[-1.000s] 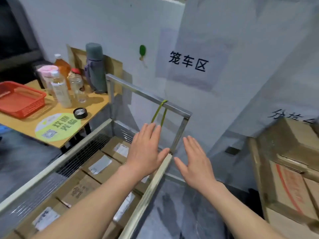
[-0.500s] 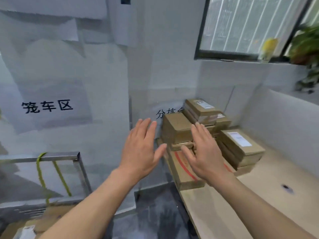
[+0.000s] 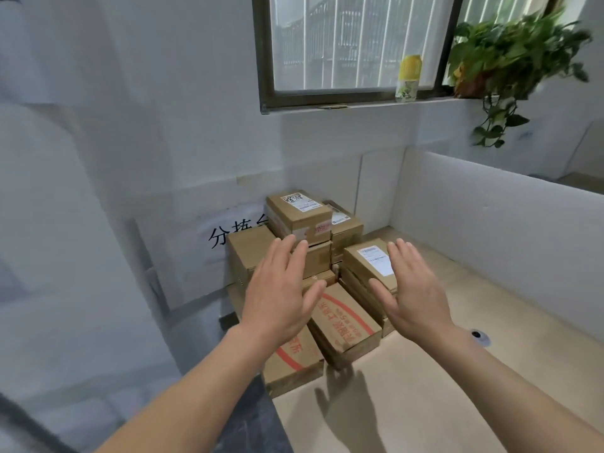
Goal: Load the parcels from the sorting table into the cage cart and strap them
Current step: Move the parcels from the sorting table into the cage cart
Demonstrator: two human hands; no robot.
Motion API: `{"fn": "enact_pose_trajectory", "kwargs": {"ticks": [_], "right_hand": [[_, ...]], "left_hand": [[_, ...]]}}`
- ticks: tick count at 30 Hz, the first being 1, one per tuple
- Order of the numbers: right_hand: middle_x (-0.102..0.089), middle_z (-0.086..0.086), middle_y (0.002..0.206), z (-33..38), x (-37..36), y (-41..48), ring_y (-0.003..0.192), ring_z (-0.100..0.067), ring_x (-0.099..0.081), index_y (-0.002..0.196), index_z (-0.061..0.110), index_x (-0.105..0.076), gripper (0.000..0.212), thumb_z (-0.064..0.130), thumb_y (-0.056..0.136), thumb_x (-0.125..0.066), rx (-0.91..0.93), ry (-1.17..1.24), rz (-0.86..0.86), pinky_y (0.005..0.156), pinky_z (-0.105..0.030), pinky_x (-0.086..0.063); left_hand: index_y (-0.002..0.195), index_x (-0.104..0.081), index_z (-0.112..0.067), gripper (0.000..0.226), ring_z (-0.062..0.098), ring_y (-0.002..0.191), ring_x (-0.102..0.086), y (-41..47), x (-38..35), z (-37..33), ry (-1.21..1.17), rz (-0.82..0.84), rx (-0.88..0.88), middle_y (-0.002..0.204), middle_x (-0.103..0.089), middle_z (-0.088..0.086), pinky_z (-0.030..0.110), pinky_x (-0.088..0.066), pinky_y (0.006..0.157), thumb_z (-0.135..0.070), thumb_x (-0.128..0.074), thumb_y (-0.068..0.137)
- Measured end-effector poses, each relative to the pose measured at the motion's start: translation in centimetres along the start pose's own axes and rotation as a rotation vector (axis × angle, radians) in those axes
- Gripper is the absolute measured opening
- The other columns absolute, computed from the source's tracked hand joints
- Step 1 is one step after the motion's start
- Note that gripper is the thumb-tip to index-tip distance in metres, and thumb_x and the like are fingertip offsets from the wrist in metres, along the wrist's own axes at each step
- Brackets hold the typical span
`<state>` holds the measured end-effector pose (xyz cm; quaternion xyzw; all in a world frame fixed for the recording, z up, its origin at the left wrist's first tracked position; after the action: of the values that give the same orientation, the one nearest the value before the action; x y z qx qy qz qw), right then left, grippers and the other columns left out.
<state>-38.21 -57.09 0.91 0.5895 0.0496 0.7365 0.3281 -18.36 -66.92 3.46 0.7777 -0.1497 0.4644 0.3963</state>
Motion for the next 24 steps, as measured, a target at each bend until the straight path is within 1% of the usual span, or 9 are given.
{"fn": "enact_pose_trajectory", "kwargs": {"ticks": [2,5,8,11,14,17,20,22,24], "right_hand": [[-0.026,-0.009,0.163,-2.6,-0.5,0.6,0.152,-0.024,-0.019,0.155,0.010,-0.029,0.073,0.049,0.097,-0.052,-0.051,0.000,-0.003,0.121,-0.042,-0.023],[-0.021,-0.007,0.164,-6.3,-2.2,1.6,0.153,-0.022,-0.013,0.156,0.011,-0.026,0.074,0.047,0.098,-0.053,-0.132,-0.018,0.041,0.123,-0.038,-0.018],[-0.018,-0.005,0.165,-10.1,-4.5,2.9,0.153,-0.020,-0.010,0.156,0.014,-0.024,0.074,0.052,0.097,-0.048,-0.222,-0.058,0.090,0.123,-0.038,-0.018],[-0.024,-0.007,0.162,-13.6,-7.2,4.1,0.152,-0.024,-0.015,0.153,0.014,-0.027,0.073,0.057,0.096,-0.044,-0.314,-0.112,0.171,0.121,-0.039,-0.024],[-0.039,-0.009,0.148,-16.5,-9.6,6.0,0.144,-0.027,-0.027,0.142,0.012,-0.037,0.064,0.054,0.095,-0.047,-0.393,-0.152,0.229,0.113,-0.040,-0.033],[-0.048,-0.005,0.123,-18.8,-11.9,7.7,0.124,-0.027,-0.041,0.125,0.014,-0.044,0.050,0.052,0.094,-0.054,-0.452,-0.183,0.297,0.096,-0.039,-0.040],[-0.044,0.001,0.103,-20.7,-14.2,9.1,0.106,-0.025,-0.045,0.102,0.021,-0.038,0.040,0.054,0.090,-0.056,-0.521,-0.171,0.340,0.082,-0.037,-0.038],[-0.044,0.002,0.097,-21.5,-15.5,9.9,0.099,-0.024,-0.044,0.095,0.022,-0.034,0.041,0.057,0.089,-0.056,-0.560,-0.132,0.349,0.077,-0.036,-0.036],[-0.048,0.001,0.090,-21.9,-16.4,10.4,0.090,-0.024,-0.045,0.089,0.021,-0.036,0.041,0.057,0.087,-0.056,-0.628,-0.089,0.362,0.071,-0.036,-0.034]], "left_hand": [[0.154,-0.022,-0.020,0.071,0.018,0.149,-0.014,1.8,-2.2,-0.5,-0.021,0.033,-0.019,0.160,-0.019,-0.001,0.043,-0.027,0.119,-0.055,-0.043,0.096],[0.153,-0.024,-0.020,0.070,0.018,0.149,-0.015,4.5,-6.2,-0.9,-0.066,0.081,-0.046,0.159,-0.021,-0.001,0.043,-0.029,0.118,-0.054,-0.044,0.096],[0.153,-0.023,-0.019,0.069,0.016,0.148,-0.015,7.2,-11.3,-1.0,-0.111,0.151,-0.052,0.159,-0.021,-0.002,0.039,-0.028,0.119,-0.053,-0.044,0.097],[0.154,-0.021,-0.020,0.069,0.015,0.148,-0.015,9.8,-17.1,-0.8,-0.168,0.247,-0.051,0.160,-0.019,-0.002,0.038,-0.028,0.117,-0.053,-0.044,0.097],[0.153,-0.020,-0.022,0.069,0.017,0.147,-0.020,12.4,-22.9,-0.1,-0.226,0.354,-0.010,0.160,-0.021,-0.001,0.038,-0.031,0.114,-0.054,-0.044,0.097],[0.149,-0.027,-0.023,0.064,0.019,0.139,-0.036,13.7,-27.5,0.4,-0.305,0.450,0.035,0.154,-0.031,0.002,0.041,-0.043,0.107,-0.054,-0.047,0.096],[0.148,-0.027,-0.021,0.066,0.020,0.134,-0.042,14.3,-31.6,1.0,-0.356,0.550,0.085,0.151,-0.035,0.003,0.040,-0.047,0.103,-0.056,-0.047,0.095],[0.148,-0.026,-0.020,0.068,0.021,0.132,-0.045,14.4,-33.5,1.3,-0.363,0.598,0.107,0.151,-0.036,0.004,0.040,-0.048,0.101,-0.059,-0.044,0.095],[0.147,-0.029,-0.019,0.068,0.022,0.128,-0.049,14.5,-34.9,1.5,-0.384,0.626,0.122,0.149,-0.040,0.005,0.040,-0.049,0.099,-0.060,-0.042,0.095]]}}
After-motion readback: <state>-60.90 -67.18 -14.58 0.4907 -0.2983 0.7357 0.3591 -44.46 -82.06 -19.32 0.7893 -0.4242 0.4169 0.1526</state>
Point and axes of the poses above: each hand's wrist, its own y-axis towards the middle knuckle, its own x-axis out of the back of the hand, z = x × y, the point moved 7 cm from there along y, towards the middle knuckle
